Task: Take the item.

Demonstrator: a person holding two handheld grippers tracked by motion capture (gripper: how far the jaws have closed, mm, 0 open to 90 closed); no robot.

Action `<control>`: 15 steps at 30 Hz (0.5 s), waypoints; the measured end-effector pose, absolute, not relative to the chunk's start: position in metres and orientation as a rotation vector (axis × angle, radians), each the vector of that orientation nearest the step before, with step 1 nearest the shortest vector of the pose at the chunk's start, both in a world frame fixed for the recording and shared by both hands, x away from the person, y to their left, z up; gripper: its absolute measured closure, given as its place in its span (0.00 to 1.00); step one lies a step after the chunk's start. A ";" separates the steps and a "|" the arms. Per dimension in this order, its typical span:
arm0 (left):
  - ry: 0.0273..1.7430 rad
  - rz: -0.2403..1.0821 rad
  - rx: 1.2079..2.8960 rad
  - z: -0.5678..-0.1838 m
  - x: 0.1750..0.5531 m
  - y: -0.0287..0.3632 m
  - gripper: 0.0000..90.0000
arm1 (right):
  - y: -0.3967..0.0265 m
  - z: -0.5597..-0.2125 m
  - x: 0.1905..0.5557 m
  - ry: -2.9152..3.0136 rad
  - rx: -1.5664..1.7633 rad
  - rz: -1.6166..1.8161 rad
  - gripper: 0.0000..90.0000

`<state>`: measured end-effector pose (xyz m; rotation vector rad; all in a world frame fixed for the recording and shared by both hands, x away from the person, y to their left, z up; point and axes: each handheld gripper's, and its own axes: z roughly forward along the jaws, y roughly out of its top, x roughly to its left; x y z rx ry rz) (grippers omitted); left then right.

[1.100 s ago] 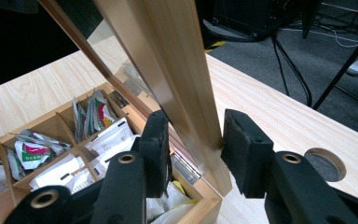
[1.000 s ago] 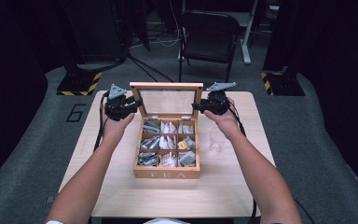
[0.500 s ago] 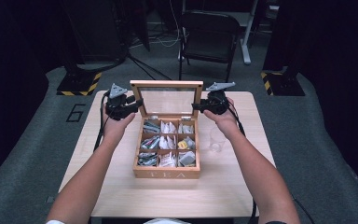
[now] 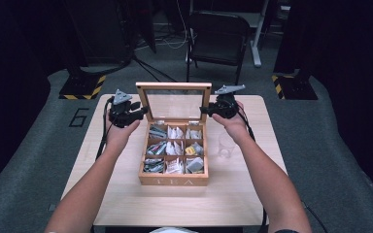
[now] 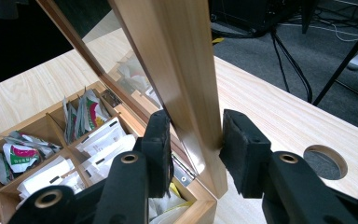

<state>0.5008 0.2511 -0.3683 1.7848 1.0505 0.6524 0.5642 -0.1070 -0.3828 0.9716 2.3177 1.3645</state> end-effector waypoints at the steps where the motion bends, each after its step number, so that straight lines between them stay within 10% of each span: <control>1: 1.048 0.652 1.791 -0.369 0.500 0.251 0.65 | -0.107 -0.383 0.565 2.319 0.969 1.364 0.70; 15: 1.052 0.640 1.788 -0.373 0.487 0.262 0.65 | -0.106 -0.380 0.573 2.326 0.987 1.342 0.71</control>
